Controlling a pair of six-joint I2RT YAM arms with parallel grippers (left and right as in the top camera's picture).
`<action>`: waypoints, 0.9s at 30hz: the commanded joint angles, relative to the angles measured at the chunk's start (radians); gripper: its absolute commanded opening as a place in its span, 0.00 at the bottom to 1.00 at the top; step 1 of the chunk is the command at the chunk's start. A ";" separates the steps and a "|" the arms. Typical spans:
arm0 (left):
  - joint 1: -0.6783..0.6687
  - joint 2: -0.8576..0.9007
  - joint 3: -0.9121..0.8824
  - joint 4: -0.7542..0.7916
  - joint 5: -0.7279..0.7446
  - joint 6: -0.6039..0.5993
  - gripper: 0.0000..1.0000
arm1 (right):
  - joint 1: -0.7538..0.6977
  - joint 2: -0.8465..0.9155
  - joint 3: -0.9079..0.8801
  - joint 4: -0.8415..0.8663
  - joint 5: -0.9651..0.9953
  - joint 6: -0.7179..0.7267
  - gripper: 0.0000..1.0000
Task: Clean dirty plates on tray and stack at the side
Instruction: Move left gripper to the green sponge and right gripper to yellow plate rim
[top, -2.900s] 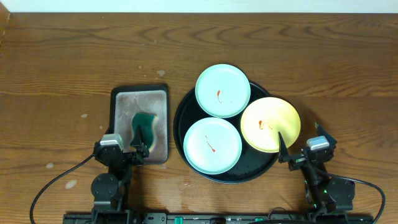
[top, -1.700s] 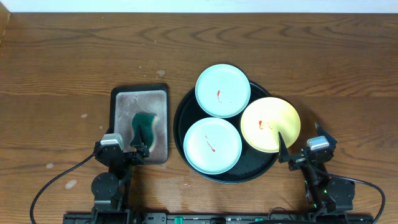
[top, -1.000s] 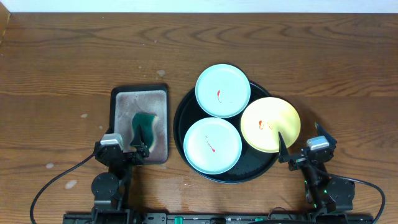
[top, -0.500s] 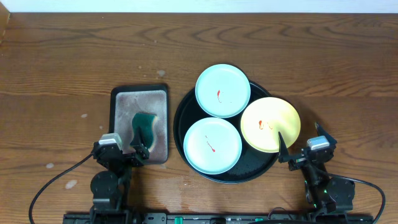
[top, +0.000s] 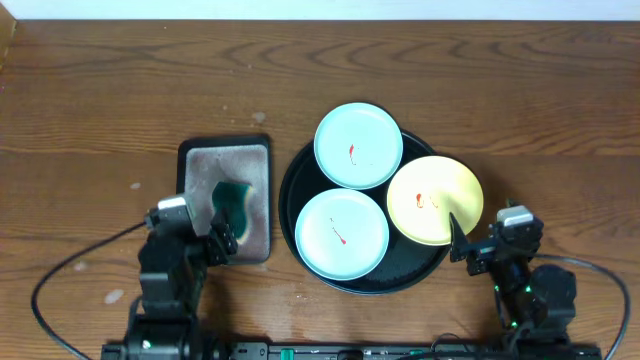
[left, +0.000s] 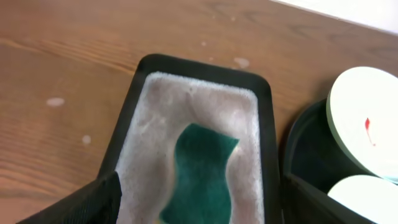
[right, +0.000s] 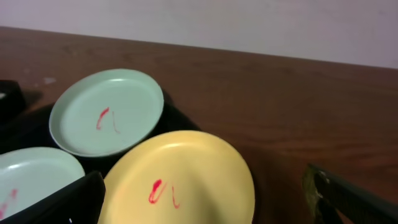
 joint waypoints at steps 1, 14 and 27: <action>0.005 0.112 0.127 -0.063 -0.003 -0.010 0.82 | -0.008 0.109 0.124 -0.047 0.005 0.031 0.99; 0.005 0.399 0.605 -0.621 -0.002 -0.013 0.82 | -0.008 0.576 0.628 -0.480 -0.011 0.045 0.99; 0.005 0.405 0.621 -0.512 -0.001 -0.077 0.82 | -0.009 0.606 0.737 -0.461 -0.131 0.059 0.99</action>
